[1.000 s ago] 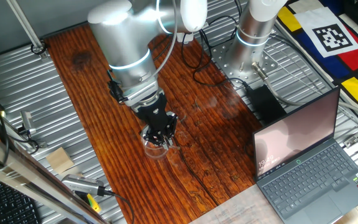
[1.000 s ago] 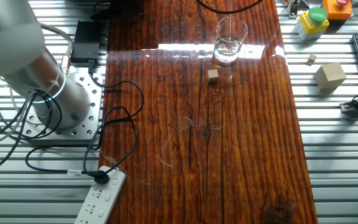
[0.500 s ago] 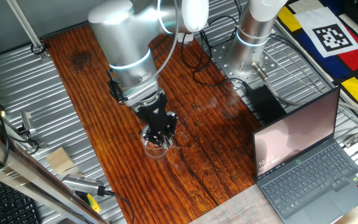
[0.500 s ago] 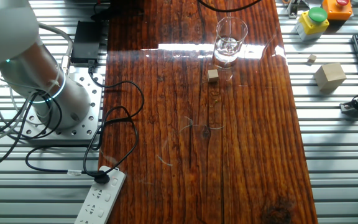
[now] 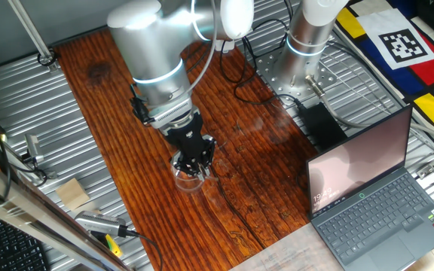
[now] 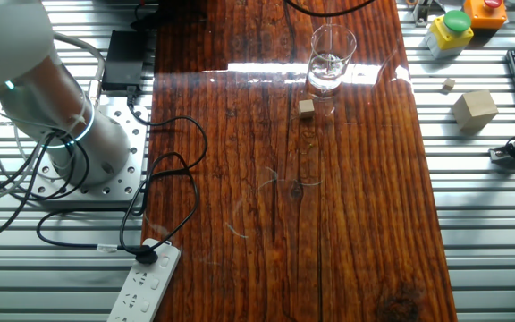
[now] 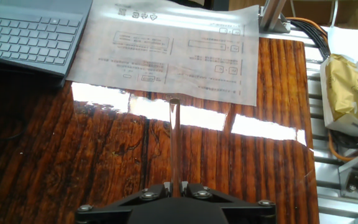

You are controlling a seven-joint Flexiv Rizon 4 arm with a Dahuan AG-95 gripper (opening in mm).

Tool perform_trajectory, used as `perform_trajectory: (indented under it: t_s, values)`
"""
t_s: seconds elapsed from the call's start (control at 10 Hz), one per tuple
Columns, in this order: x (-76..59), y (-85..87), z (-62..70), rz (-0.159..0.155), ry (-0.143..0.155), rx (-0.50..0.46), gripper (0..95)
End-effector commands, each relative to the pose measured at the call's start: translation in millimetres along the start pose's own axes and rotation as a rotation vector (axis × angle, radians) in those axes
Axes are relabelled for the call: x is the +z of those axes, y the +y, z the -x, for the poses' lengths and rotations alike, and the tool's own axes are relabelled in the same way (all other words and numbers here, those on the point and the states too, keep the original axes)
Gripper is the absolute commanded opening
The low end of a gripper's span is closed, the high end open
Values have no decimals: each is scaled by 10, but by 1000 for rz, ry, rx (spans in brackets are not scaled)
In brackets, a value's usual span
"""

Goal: Stir the beaker with a glass rod

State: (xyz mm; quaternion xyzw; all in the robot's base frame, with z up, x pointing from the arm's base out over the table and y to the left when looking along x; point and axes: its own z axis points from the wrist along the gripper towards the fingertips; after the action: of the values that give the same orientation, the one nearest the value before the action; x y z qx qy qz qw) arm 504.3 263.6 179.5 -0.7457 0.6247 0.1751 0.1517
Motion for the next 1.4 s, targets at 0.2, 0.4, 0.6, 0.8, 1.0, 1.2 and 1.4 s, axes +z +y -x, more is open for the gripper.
perform_trajectory:
  t_s: [0.2, 0.4, 0.6, 0.8, 1.0, 1.2, 1.4]
  values:
    - [28, -14, 23, -1, 0, 2, 0]
    - [30, -9, 23, -2, 4, 2, 0]
    - [31, -8, 23, -5, 5, 3, 0]
    - [38, -10, 24, -8, 7, 4, 0]
    - [57, -17, 31, -10, 7, 5, 0]
    - [62, -19, 31, -12, 5, -1, 0]
    - [66, -20, 29, -13, 9, -9, 0]
